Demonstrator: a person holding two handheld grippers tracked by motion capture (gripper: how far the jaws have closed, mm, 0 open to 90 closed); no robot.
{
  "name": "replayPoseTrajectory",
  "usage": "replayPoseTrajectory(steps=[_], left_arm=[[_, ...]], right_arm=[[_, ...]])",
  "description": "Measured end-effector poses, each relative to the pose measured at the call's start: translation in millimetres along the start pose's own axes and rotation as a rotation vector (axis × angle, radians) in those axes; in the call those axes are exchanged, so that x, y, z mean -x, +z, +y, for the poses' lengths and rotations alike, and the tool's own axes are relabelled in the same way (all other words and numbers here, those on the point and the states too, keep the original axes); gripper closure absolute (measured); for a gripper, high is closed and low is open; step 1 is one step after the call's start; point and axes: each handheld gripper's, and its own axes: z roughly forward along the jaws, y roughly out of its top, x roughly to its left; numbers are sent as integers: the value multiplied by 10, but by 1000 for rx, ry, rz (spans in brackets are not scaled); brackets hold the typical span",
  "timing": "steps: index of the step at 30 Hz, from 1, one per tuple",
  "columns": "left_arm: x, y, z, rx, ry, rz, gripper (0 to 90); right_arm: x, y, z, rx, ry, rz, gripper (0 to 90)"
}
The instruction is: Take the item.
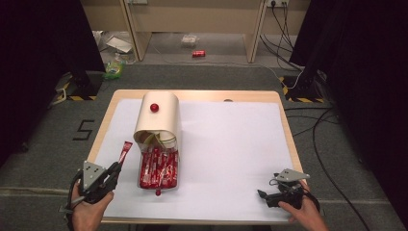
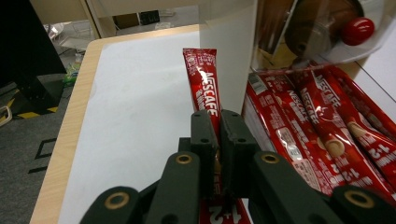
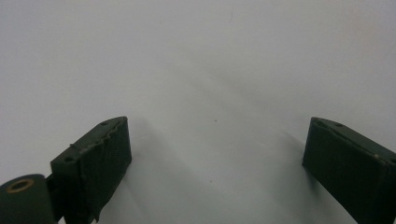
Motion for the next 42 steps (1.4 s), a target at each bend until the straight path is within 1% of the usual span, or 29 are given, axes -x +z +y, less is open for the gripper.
replayPoseTrajectory(steps=[1,2,3,4,7,9,11,12,15,19,29,32,35,36,41,42], left_arm=[[-22,38,6,0,-4,-5,841],[-22,38,6,0,-4,-5,841],[-55,96,7,-6,-10,-8,840],[-55,96,7,-6,-10,-8,841],[-110,185,18,-6,-21,-5,841],[-124,206,19,-7,-21,-4,840],[-156,259,15,-5,-31,-3,841],[-156,259,15,-5,-31,-3,841],[-184,326,17,-9,-38,2,841],[-203,378,22,-14,-34,6,841],[-265,570,28,-26,-55,20,841],[-283,597,27,-27,-61,24,840],[-295,667,9,-42,-64,30,840],[-295,667,9,-42,-64,30,840],[-325,796,-69,-75,-65,42,840],[-325,796,-69,-75,-65,42,840]], right_arm=[[1,0,0,0,0,0,82],[1,0,0,0,0,0,82],[1,0,0,0,0,0,82],[1,0,0,0,0,0,82],[1,0,0,0,0,0,82],[1,0,0,0,0,0,82],[1,0,0,0,0,0,82],[1,0,0,0,0,0,82],[1,0,0,0,0,0,82],[1,0,0,0,0,0,82],[0,0,0,-1,2,0,82],[1,0,0,0,0,0,82],[2,0,0,0,0,1,82],[2,0,0,0,0,1,82],[2,0,0,0,0,0,82],[0,0,0,-1,2,0,82]])
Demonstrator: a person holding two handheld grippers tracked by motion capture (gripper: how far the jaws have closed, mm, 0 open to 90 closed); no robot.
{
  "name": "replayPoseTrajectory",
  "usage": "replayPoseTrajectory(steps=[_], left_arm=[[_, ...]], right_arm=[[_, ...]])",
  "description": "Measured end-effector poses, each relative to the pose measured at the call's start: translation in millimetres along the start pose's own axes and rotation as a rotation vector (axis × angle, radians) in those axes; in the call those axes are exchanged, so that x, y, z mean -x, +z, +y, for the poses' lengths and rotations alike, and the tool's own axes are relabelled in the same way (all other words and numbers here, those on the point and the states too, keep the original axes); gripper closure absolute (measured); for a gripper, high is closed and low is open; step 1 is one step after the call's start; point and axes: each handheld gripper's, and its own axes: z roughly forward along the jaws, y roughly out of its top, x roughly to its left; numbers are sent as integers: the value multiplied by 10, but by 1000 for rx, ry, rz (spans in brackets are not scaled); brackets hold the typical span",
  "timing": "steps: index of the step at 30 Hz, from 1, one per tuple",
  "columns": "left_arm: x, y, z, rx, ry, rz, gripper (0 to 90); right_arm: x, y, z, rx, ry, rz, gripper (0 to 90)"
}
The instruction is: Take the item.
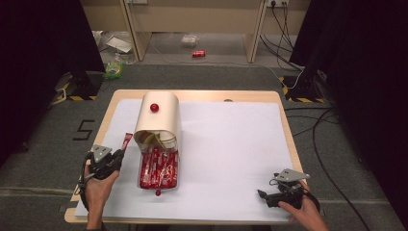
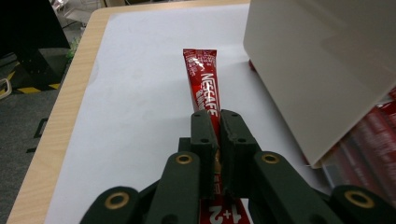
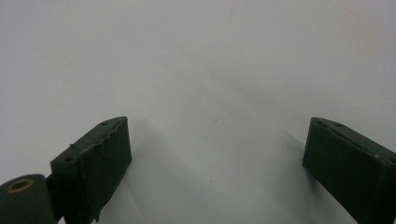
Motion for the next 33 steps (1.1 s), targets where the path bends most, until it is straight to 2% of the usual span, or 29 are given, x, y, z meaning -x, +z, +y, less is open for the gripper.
replayPoseTrajectory(steps=[5,15,23,27,30,31,33], left_arm=[[-52,90,-73,-27,-10,2,840],[-35,219,-153,-71,-1,4,840],[-31,280,-209,-91,-6,6,840],[-33,277,-207,-84,-16,9,827],[-29,265,-203,-70,-29,6,747],[-32,258,-195,-60,-50,1,665],[-27,250,-192,-52,-54,-7,639]], right_arm=[[1,1,0,1,-2,0,82],[2,1,0,1,-1,1,82],[1,1,0,1,-2,0,82],[2,1,0,1,-2,1,82],[2,1,0,1,-2,1,82],[2,0,0,1,-1,1,82],[1,0,0,1,-2,0,82]])
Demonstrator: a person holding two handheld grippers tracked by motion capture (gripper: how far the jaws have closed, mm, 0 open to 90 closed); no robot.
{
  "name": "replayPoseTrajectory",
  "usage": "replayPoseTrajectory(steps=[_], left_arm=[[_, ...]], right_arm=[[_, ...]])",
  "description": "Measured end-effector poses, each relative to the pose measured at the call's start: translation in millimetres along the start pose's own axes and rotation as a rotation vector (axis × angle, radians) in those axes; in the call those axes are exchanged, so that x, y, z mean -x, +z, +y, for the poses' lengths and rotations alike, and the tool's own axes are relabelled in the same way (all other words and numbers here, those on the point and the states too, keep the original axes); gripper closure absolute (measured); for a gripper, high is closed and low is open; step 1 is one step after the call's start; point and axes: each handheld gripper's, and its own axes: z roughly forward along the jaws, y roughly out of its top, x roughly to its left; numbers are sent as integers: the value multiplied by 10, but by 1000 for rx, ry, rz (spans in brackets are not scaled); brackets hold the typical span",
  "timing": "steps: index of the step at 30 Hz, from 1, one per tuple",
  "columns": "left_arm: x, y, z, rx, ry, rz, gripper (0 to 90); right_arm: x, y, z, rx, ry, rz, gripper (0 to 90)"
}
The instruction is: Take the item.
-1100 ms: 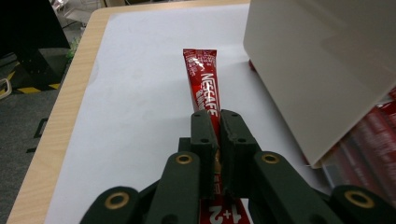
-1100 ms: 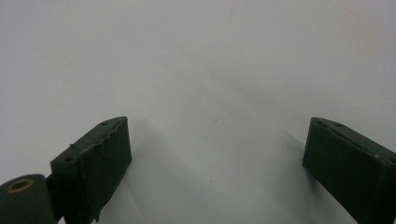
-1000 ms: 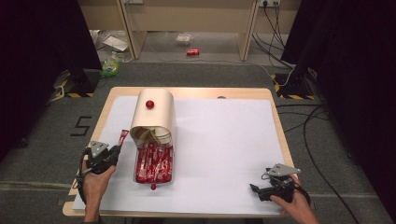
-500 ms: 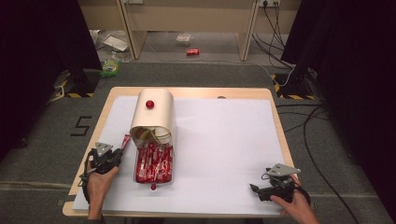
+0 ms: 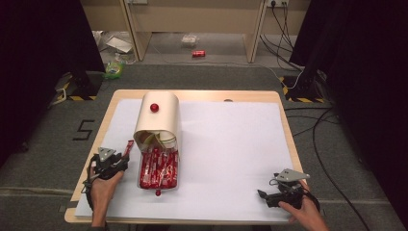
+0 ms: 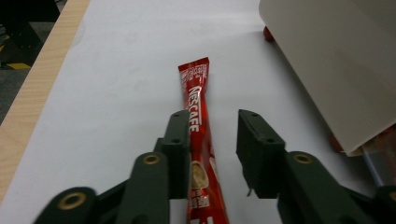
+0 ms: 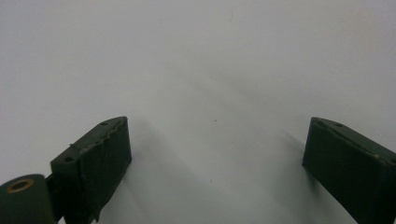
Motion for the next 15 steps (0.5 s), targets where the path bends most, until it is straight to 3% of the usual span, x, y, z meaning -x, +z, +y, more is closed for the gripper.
replayPoseTrajectory(steps=[4,15], left_arm=[[10,-53,21,25,-15,-9,488],[16,-242,74,59,-33,-27,338]], right_arm=[[0,0,0,0,0,0,82],[0,0,0,0,0,0,82]])
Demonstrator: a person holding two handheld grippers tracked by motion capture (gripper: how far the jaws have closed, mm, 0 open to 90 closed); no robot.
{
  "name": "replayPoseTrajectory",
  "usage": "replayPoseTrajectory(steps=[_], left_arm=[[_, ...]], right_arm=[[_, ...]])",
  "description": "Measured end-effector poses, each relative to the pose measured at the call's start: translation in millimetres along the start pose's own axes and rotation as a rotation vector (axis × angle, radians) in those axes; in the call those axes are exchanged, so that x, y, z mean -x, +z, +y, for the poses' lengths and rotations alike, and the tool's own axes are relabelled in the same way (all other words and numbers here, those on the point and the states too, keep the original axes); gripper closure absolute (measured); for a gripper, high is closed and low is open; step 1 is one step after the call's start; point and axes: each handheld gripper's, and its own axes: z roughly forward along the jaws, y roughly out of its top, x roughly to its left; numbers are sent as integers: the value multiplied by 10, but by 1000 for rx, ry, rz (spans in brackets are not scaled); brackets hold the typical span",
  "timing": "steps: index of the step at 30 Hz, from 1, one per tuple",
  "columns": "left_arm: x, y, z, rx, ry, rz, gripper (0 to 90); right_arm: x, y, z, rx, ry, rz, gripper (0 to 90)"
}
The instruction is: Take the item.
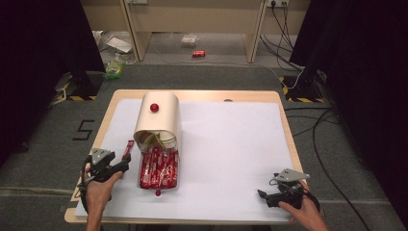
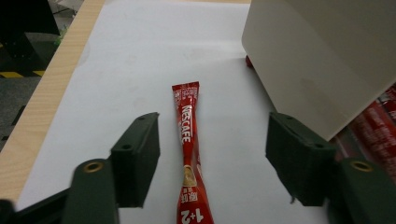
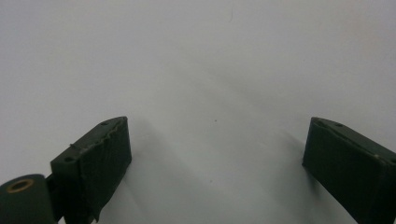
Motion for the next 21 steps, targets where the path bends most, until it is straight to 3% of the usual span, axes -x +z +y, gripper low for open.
replayPoseTrajectory(steps=[9,21], left_arm=[[55,-66,0,1,6,-11,274],[59,-224,-24,25,-15,-30,216]], right_arm=[[-1,0,0,0,-1,0,82],[0,0,0,0,-1,0,82]])
